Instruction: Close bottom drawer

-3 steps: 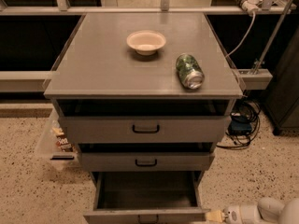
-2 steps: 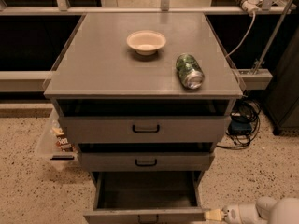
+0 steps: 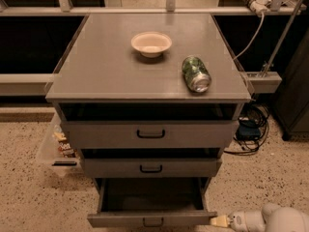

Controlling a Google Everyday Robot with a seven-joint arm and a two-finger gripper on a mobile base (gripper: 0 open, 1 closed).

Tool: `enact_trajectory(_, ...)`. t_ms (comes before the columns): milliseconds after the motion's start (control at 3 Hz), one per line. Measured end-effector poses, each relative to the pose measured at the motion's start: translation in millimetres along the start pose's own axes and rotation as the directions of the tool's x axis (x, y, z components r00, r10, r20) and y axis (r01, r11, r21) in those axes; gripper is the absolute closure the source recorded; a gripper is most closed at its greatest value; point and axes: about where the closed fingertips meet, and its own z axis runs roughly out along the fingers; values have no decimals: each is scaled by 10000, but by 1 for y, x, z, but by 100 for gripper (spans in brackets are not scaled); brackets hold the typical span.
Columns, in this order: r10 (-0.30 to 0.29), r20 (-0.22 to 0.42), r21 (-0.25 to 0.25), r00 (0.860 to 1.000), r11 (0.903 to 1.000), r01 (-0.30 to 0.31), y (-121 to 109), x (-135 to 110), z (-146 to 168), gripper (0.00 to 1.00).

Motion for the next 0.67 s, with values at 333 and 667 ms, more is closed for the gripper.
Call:
enact_trajectory(333, 383, 259, -497, 9989, 9981, -370, -21, -10, 33, 100)
enact_trajectory(667, 383, 259, -497, 9989, 9981, -369, -21, -10, 33, 100)
